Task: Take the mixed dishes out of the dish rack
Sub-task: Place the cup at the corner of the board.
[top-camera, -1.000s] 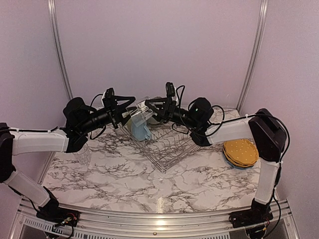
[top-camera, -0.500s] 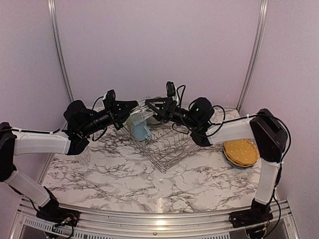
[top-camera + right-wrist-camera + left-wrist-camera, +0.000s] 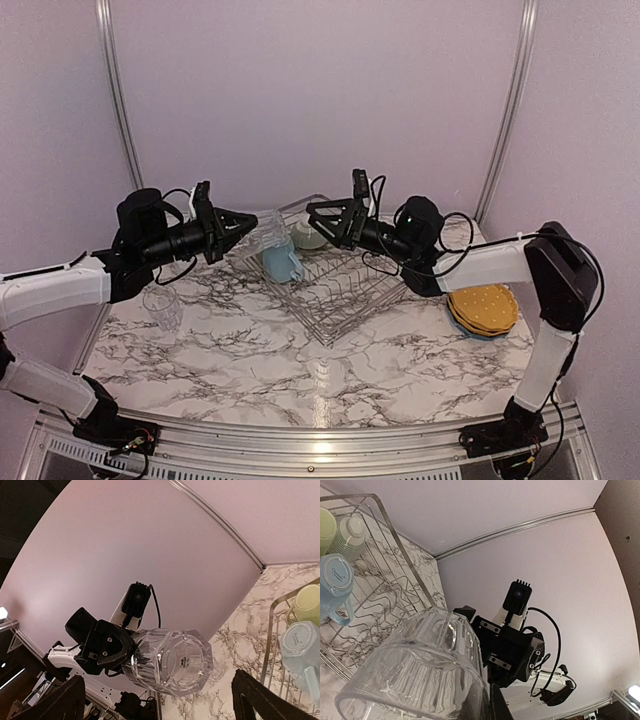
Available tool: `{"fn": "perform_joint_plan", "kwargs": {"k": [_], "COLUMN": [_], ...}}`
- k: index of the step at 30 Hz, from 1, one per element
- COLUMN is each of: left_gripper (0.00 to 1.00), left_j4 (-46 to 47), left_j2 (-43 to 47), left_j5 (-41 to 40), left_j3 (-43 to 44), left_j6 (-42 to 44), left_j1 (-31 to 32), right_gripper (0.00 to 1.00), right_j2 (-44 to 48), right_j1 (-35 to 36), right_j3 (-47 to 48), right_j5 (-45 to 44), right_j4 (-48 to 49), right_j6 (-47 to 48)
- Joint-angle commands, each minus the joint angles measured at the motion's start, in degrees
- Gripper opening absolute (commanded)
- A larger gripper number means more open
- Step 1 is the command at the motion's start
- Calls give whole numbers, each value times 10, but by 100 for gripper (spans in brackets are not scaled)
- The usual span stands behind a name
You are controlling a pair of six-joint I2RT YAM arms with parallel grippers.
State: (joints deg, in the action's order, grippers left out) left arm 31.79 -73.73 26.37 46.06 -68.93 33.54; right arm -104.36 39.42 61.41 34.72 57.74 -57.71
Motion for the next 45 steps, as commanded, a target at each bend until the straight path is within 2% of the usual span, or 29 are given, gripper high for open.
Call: {"fn": "perform_joint_plan", "kwargs": {"k": [1,5,9,12,15,17,21,26,45], "left_gripper": [0,0,0,0,0,0,0,0,0], "left_j4": [-292,-526,-739,-844,-903,-923,-949,-967,-931], "left_j2": [58,64,26,-2,-20,-28,-60,-103,-92], "left_j5": [-81,-184,-325,-422,-487,-514,-488,-506,-449], "left_j3": [78,169,279,342,367,371,364,364,251], "left_j6": [189,317,410,450,475,483,505,510,477], "left_j1": [-23,-29,-37,-40,-41,-44,-51,-52,-53], "right_gripper": [99,98,98,99,99,98,98,99,98], "right_j2": [34,55,79,90,96,99,105,106,103], "right_j1": [-29,-40,-41,-41,-42,-42,-42,-42,-42], "right_j3": [-21,-33,-31,-29,-28,-28,-28,-33,-41], "right_j5": [-17,-27,-55,-68,-74,-76,-79,-76,-63], "right_j4": [-26,-59,-121,-150,-166,-174,-185,-186,-163], "right_j6": [27,51,96,118,131,136,144,145,132]}}
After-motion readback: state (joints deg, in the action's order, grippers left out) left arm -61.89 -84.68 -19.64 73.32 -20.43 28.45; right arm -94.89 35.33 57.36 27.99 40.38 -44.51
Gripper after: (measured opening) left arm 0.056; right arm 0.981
